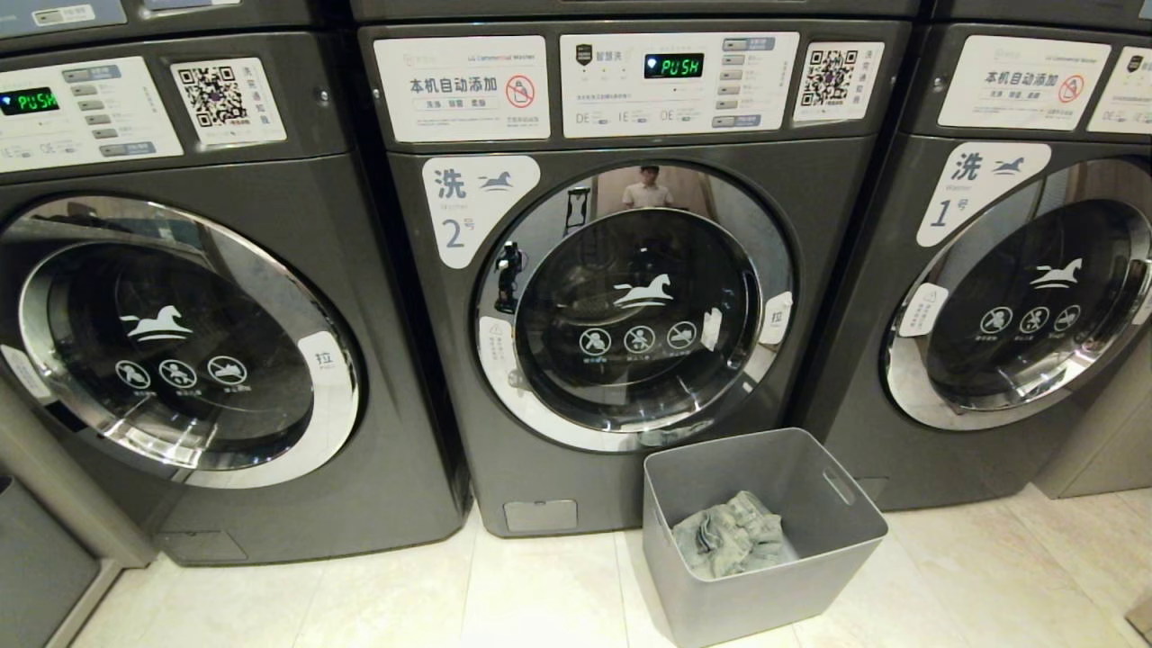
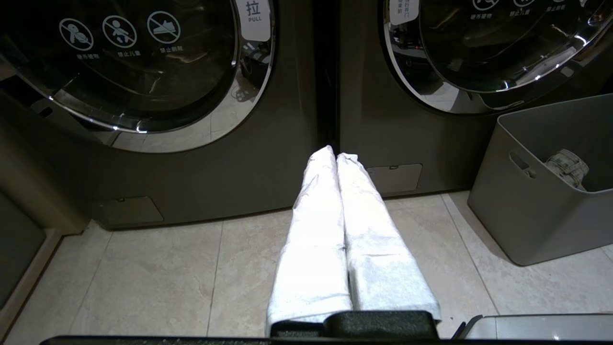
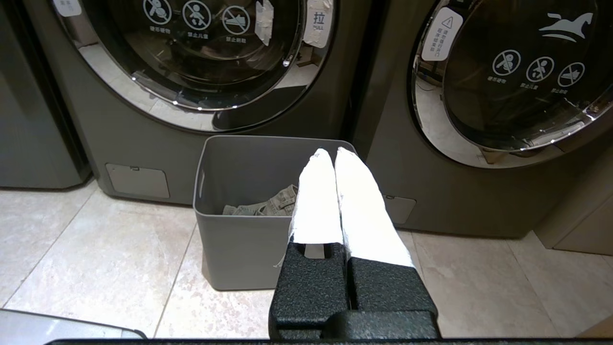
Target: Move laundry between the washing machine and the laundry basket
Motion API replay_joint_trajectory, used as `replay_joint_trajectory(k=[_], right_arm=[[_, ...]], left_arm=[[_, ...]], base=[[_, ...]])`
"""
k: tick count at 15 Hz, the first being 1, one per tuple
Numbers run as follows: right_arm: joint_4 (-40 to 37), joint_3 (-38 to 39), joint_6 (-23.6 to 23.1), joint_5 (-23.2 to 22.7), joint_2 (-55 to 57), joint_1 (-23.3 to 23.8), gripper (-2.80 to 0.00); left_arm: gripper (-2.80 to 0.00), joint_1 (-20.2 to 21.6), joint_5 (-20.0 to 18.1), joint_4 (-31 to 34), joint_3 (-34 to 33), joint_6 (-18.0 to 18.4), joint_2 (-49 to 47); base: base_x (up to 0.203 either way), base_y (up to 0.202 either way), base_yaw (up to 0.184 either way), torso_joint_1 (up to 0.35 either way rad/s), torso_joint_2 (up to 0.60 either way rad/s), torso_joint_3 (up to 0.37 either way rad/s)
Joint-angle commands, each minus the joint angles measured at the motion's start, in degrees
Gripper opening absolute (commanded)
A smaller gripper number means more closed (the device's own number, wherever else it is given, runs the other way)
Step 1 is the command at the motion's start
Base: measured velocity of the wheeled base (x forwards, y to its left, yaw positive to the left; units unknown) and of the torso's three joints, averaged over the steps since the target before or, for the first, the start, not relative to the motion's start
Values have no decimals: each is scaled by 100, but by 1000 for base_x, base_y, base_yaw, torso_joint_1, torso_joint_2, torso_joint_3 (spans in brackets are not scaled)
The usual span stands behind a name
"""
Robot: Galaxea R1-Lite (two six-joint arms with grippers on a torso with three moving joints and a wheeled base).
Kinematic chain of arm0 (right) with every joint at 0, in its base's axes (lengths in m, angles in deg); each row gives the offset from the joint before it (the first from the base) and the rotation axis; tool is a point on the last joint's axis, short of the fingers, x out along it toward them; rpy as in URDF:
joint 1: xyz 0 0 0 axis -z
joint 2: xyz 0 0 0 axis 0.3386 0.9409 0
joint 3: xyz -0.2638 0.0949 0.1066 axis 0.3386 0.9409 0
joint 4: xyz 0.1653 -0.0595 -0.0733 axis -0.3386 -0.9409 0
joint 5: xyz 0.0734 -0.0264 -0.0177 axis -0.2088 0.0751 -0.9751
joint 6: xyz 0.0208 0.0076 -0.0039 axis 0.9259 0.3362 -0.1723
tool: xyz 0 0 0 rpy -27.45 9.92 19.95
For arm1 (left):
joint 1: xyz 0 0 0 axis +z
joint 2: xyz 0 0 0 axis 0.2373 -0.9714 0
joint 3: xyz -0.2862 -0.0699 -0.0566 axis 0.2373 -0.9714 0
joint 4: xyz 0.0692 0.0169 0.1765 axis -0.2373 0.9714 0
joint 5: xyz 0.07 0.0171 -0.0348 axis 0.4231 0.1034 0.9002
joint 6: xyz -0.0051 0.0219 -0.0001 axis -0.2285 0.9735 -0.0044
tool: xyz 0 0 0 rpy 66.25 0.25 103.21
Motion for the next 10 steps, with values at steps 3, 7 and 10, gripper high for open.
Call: replay_joint_trajectory(k=[3, 7, 10], right_arm=[[35, 229, -8, 93, 16, -2, -280], [61, 229, 10, 102, 16, -2, -280], [61, 229, 19, 105, 24, -2, -280]], left_arm=[[-280, 2, 19, 3, -1, -200, 81], [-280, 2, 20, 2, -1, -219, 81], [-280, 2, 20, -5, -1, -226, 81]], base=[[0, 0, 0, 0, 0, 0], [0, 0, 0, 0, 0, 0], [0, 0, 0, 0, 0, 0]])
